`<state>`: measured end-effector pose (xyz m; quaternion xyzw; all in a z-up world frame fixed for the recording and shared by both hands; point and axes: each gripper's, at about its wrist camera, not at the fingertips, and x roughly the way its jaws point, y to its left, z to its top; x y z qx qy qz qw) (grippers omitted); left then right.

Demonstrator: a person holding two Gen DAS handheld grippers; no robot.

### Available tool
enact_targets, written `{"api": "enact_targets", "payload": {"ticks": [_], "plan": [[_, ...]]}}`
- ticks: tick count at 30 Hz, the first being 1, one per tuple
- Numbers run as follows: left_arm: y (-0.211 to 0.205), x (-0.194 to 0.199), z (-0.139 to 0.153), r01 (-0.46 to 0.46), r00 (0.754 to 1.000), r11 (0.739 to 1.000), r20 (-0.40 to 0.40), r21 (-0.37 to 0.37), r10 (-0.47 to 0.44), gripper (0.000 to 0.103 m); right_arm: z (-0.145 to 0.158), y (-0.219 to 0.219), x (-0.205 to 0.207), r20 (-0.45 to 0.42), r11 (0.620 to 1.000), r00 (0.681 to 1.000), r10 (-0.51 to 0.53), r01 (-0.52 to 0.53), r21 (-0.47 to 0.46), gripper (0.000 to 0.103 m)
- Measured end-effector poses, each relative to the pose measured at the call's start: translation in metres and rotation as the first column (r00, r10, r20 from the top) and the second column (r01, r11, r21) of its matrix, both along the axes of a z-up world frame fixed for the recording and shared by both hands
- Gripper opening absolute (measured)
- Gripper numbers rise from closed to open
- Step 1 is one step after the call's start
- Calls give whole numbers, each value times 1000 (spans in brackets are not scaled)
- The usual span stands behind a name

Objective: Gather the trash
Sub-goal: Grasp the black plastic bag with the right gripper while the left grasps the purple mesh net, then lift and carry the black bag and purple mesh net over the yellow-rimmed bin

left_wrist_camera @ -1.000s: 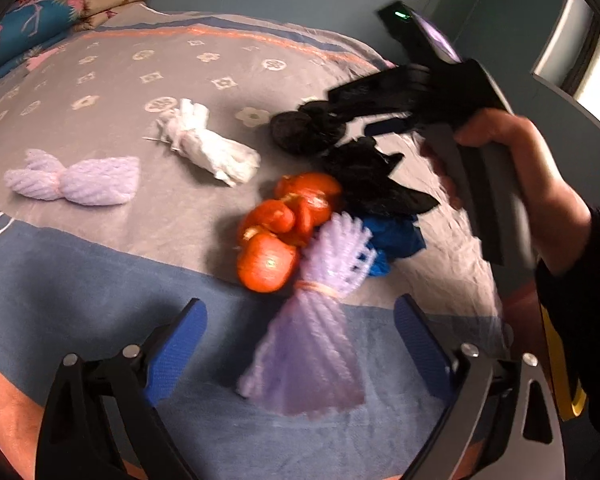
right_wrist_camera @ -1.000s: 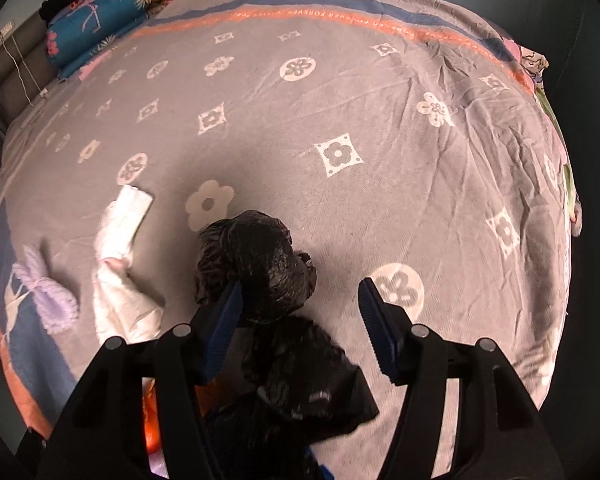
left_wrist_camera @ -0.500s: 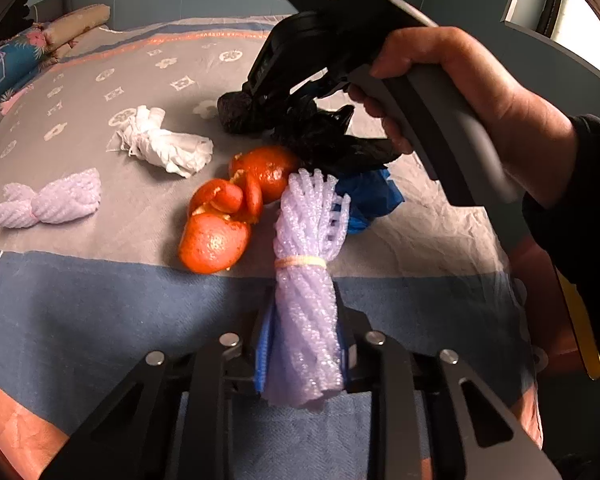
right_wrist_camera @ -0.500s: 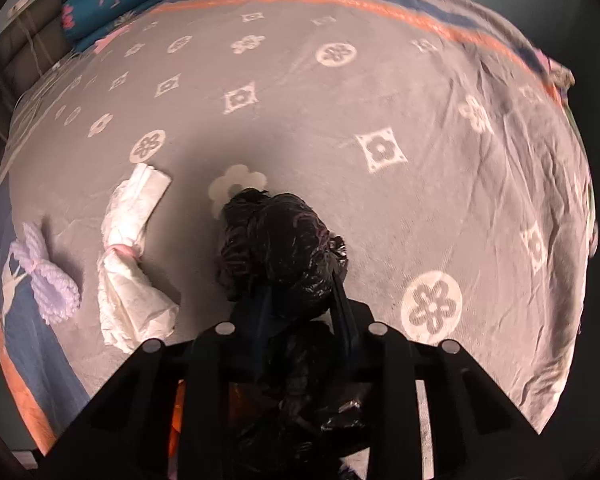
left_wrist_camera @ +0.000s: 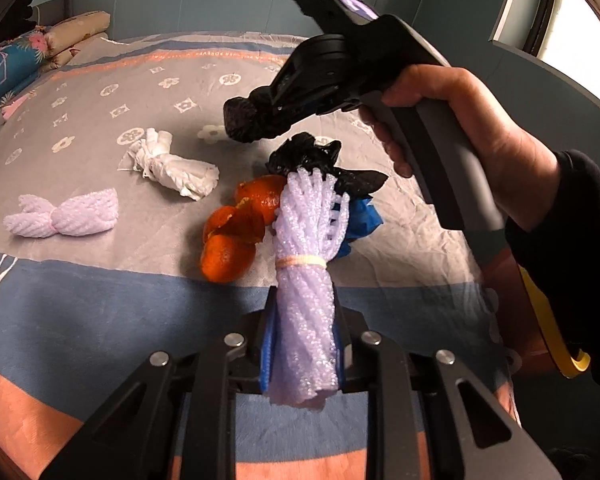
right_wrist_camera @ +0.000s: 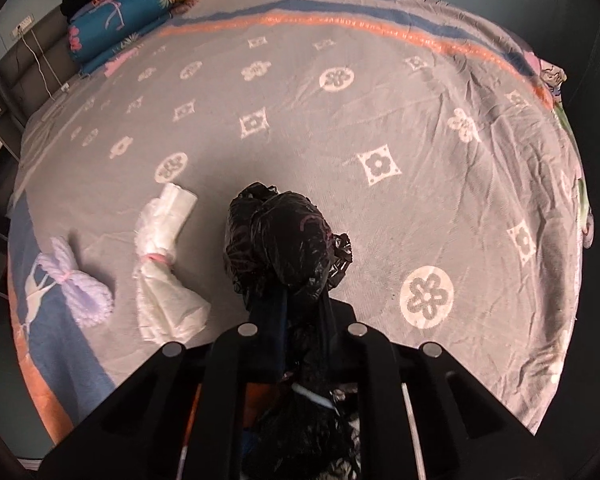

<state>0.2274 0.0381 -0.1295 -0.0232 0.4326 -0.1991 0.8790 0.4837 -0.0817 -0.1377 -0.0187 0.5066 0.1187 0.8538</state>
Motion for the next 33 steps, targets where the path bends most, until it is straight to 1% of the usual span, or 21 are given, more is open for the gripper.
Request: {"api": "enact_targets", "payload": {"ticks": [4,9,14,20,26,33], "plan": [[3,-8,8,2,1000,1000,3,-5,-2,20,15,-5,-8,17,1000,1000,-6,6,25,12],[6,-19,19,-9,1000,1000,25,7,9,20,34,-12,-22,43,999,999,-15,13,48,12],[8,-30,30,-21,998,1000,54,14,20,20,57,-21,-44,92,997,996,-22,16,71,12],[9,-43,44,-41,996,999,77,8,40,20,78,-37,-71,127,994,991,-31,18,103,12],[12,-55,55,-68,993,998,93,15,67,20,93,-55,-99,142,990,989,-47,27,135,12],[12,-63,69,-90,990,996,112,5,89,20,104,-80,-131,156,984,985,-75,47,173,12]]}}
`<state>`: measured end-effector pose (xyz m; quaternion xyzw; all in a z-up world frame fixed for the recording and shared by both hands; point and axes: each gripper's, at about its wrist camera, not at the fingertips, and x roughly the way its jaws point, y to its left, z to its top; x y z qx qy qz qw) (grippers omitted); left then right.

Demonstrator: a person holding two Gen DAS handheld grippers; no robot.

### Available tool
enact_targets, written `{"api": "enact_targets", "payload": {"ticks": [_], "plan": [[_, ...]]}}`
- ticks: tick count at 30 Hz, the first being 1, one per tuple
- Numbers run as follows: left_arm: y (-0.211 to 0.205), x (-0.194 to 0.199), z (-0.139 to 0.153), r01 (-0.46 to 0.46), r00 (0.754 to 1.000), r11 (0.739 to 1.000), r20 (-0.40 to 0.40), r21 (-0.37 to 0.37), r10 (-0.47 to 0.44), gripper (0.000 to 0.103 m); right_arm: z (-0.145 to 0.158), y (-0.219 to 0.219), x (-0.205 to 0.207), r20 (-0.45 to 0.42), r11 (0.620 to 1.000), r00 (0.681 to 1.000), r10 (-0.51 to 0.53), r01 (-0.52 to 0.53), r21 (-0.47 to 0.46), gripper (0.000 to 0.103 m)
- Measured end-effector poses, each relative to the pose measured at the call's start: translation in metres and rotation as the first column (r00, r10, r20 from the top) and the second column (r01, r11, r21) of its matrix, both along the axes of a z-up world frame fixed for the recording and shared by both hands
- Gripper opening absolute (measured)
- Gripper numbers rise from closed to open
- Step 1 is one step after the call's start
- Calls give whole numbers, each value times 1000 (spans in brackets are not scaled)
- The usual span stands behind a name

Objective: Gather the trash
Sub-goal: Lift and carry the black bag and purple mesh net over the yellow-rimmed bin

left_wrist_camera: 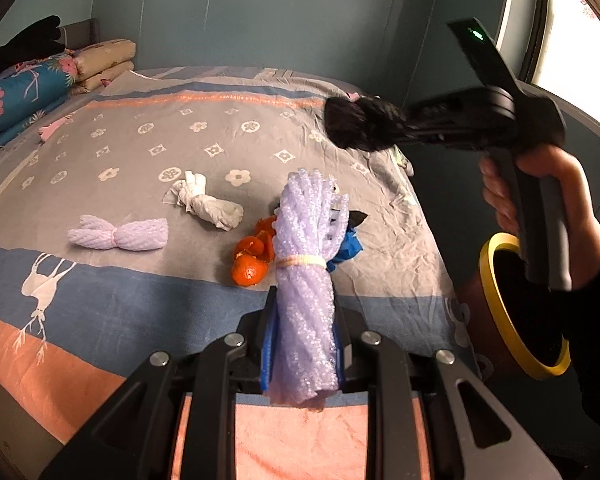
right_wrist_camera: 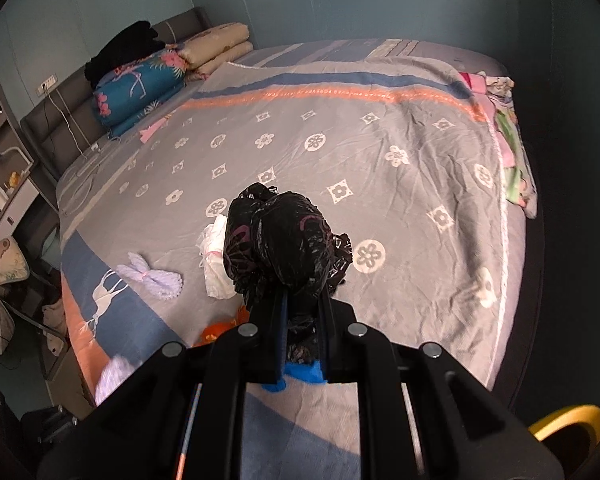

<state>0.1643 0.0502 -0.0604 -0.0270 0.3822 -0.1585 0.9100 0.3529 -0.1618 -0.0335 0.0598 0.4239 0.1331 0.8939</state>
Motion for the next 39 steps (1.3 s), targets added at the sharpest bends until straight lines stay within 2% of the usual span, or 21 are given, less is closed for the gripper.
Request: {"api": "enact_targets", "payload": {"ticks": [7,14,20,27,39], "plan": [[-3,-5,11,-16,1000,1000,11,-21,16,20,16,-35,-40,33,998,999,-29,27,51,12],[-10,-8,18,-29,1000,999,4,-35,30,20,28,-59,-74,67,997,997,-49,45,62,12],[-22,-12,31,-25,999,999,29,-42,27,20,39,-81,-102,96,994,992,-77,70,78,12],[-44,-14,46,0,999,997,33,-75,2,20,49,-111,-138,120,989,985,-125,114,94,12],[-102,-19,68,117,992,984,58,-134,-110,20,64,-162,-209,151,963,954,-259,243,112,12]]}}
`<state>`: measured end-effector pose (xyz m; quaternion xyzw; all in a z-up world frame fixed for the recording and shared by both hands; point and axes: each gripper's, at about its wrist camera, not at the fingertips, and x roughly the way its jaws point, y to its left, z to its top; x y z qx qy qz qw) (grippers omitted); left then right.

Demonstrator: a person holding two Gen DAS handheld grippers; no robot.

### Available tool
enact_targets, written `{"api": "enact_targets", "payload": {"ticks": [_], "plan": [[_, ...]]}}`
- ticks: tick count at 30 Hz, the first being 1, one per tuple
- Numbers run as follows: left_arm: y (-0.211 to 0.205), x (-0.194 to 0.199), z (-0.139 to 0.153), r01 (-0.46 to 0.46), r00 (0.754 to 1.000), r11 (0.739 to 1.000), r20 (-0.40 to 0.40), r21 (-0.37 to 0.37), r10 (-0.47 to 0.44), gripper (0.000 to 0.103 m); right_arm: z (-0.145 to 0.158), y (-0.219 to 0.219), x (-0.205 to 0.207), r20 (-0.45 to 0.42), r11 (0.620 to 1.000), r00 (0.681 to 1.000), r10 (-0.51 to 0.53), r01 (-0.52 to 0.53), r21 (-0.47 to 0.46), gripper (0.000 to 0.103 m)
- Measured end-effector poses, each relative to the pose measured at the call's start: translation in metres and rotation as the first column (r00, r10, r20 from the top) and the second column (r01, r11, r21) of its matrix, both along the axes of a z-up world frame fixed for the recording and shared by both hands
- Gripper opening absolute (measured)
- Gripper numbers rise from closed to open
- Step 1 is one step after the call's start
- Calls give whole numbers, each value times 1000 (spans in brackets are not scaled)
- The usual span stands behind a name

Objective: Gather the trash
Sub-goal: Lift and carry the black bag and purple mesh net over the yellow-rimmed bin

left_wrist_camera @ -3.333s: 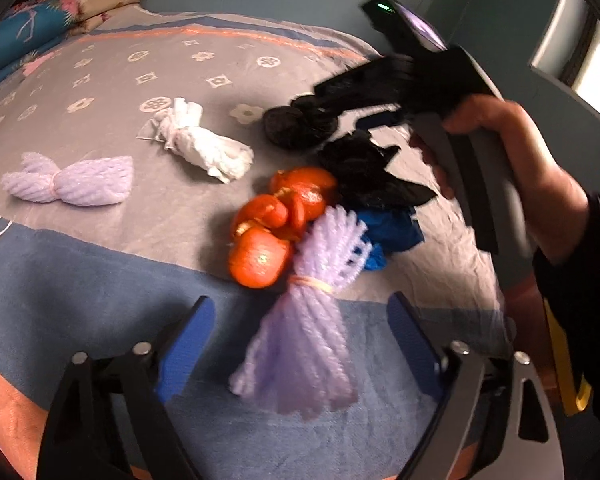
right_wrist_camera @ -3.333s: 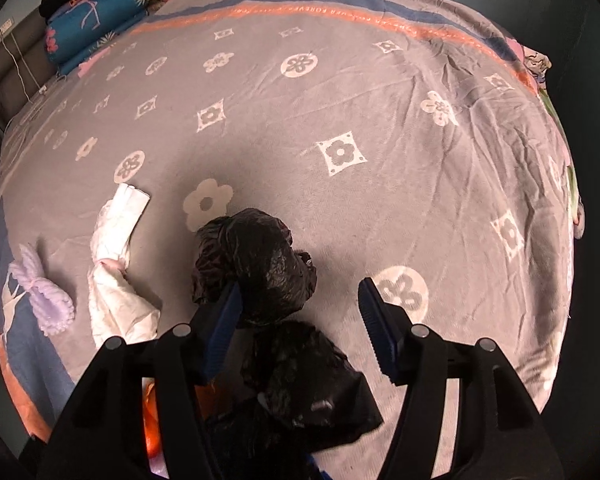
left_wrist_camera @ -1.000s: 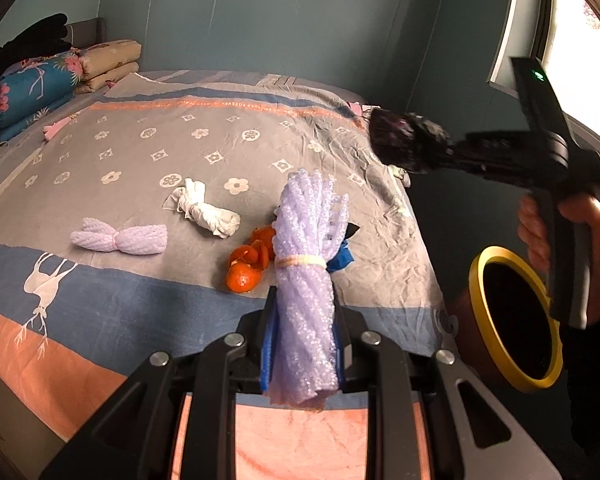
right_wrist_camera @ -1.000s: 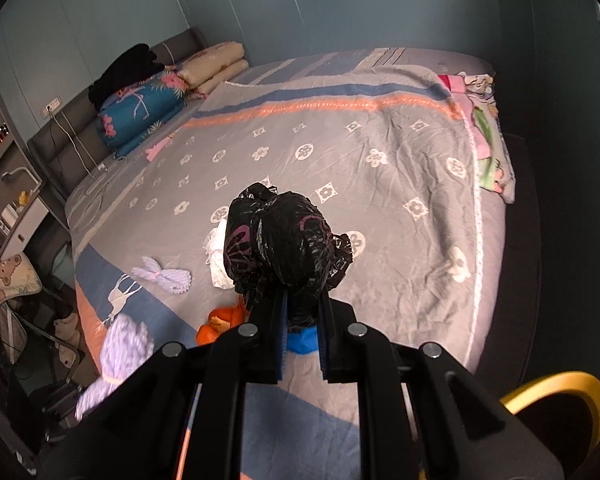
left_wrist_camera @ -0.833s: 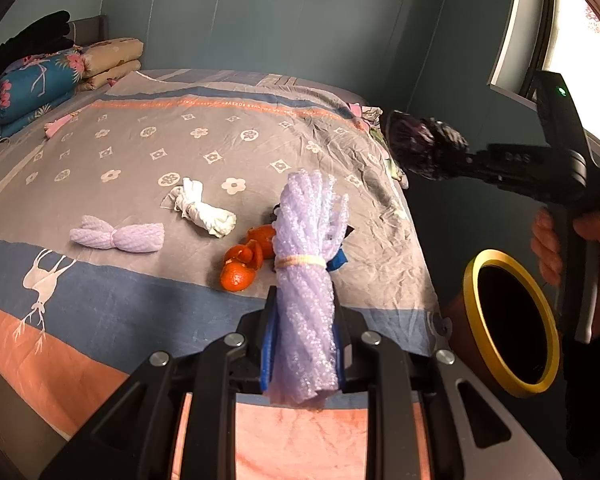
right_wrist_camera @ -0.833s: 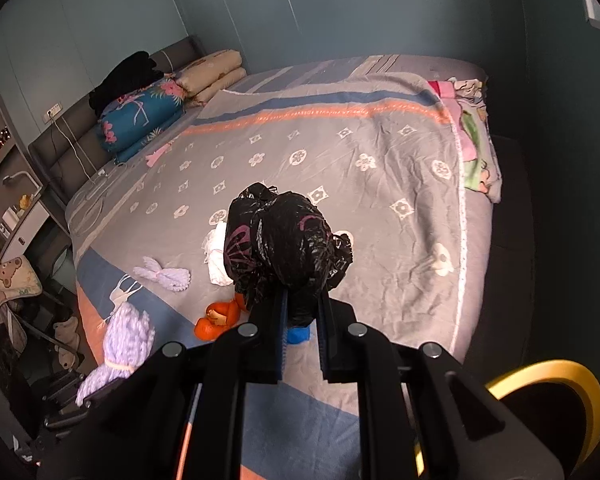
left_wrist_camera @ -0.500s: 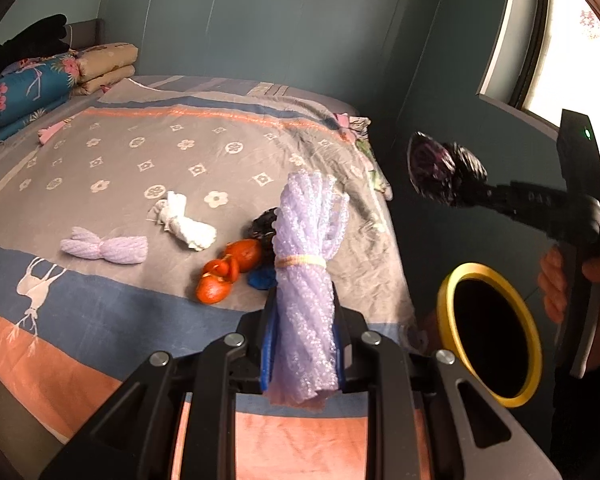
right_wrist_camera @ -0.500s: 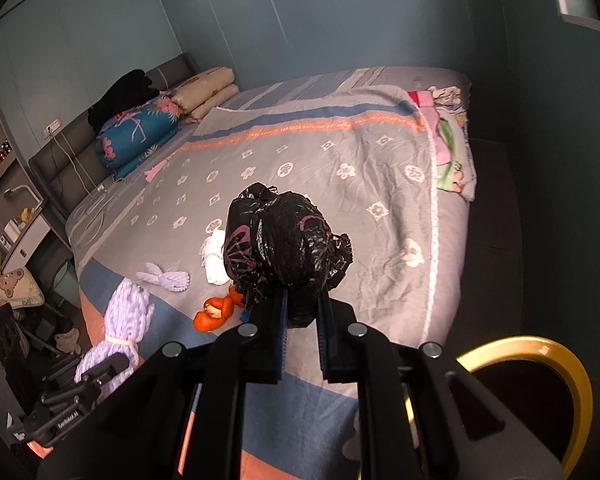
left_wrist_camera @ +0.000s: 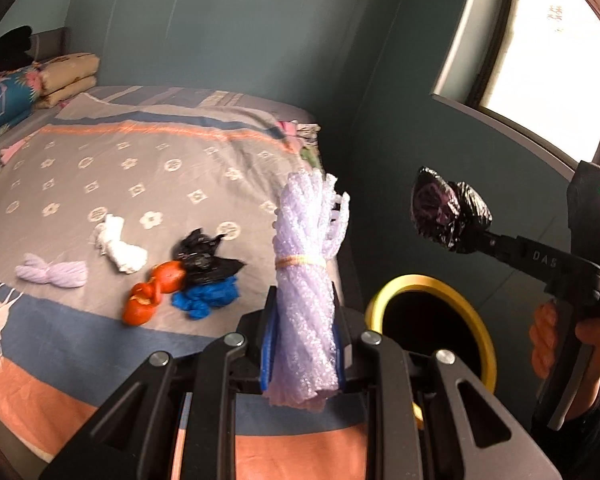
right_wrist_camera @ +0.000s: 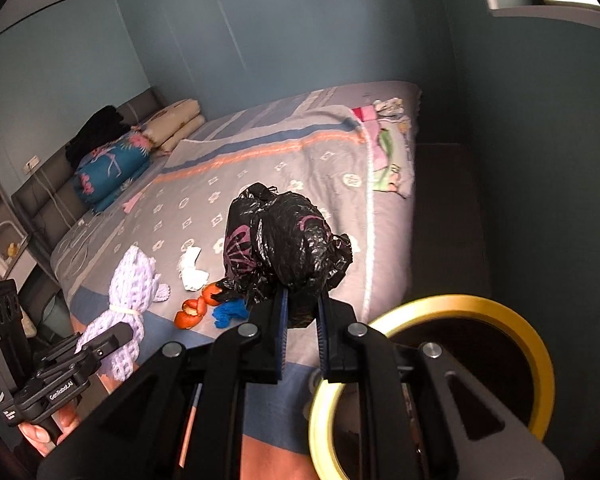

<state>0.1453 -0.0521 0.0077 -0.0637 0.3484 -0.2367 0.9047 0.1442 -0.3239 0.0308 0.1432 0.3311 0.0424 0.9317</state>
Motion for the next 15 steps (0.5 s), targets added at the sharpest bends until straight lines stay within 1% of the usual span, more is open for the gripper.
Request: {"api": "enact_targets", "payload": {"ticks": [3,7,10,13,15], "plan": [[-18,-1,3,35,999,999,-7,-13,-35,20,3,-14,-17,6,999,999,-40,40,9,12],[-37,-6,5,70,998,997,-9,-12,-70,20,6,-31,-35,17,997,997,-77,77,16,12],[-51,-11,5,103,995,995,-14,-16,-103,20,6,-41,-45,20,994,994,-107,107,14,12],[-64,-16,3,128,992,992,-15,-10,-128,20,5,-53,-57,21,990,990,-138,137,35,12],[-73,-18,0,147,989,989,-20,-8,-147,20,3,-60,-58,17,988,988,-151,151,37,12]]}}
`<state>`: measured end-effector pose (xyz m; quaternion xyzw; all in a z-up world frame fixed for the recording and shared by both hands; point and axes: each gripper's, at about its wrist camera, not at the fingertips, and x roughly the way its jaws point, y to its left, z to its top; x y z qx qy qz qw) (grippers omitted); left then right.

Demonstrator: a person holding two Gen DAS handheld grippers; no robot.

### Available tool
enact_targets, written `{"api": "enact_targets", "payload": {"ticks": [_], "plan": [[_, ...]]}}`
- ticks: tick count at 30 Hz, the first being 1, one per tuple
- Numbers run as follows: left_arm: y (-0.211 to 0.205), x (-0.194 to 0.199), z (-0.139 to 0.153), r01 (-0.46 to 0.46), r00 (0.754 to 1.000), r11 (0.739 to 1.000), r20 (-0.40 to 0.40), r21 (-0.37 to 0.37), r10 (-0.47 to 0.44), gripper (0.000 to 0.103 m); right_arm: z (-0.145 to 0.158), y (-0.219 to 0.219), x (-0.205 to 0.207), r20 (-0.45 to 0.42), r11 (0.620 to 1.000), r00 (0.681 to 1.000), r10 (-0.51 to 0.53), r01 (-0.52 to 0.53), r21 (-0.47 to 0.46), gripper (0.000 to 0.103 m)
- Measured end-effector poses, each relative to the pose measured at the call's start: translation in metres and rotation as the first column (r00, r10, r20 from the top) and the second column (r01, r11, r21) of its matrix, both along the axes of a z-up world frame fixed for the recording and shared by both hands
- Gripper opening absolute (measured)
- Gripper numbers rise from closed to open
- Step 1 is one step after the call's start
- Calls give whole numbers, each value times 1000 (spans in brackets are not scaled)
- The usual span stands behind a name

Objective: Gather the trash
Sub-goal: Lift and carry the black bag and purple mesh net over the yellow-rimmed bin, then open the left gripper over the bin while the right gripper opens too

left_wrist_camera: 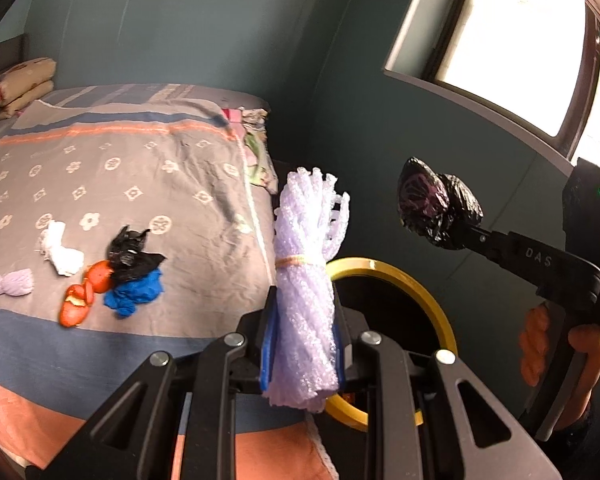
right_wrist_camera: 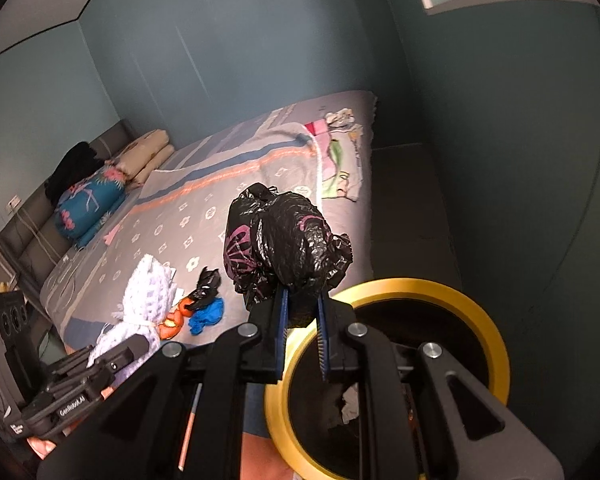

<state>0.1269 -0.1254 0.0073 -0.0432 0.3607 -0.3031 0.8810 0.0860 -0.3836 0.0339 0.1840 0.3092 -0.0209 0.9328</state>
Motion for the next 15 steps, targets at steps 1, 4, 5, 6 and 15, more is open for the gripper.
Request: {"api": "enact_targets", "payload": {"ticks": [1,4,5,6,15], "plan": [[-4,0,-1,8,1000,1000,-3,2,-8,20,-2,-5,-4,-1,1000,1000,-12,12,2,12],[-15,-1,-6,31,999,999,-11,13,-31,20,-5,-12,-6,0,1000,1000,-31,31,6,12],[-17,-1,-7,37,999,999,-13,16,-37,20,-7,-16,-7,2,999,999,-39,39,7,12],[-21,-1,-9,46,999,999,-17,18,-45,20,-8,-15,-5,2,999,999,-46,46,8,12],[-58,-1,-27,115,992,992,-58,51,-112,21,-35,-46,-4,-33,994,997,-75,77,76,12]]}}
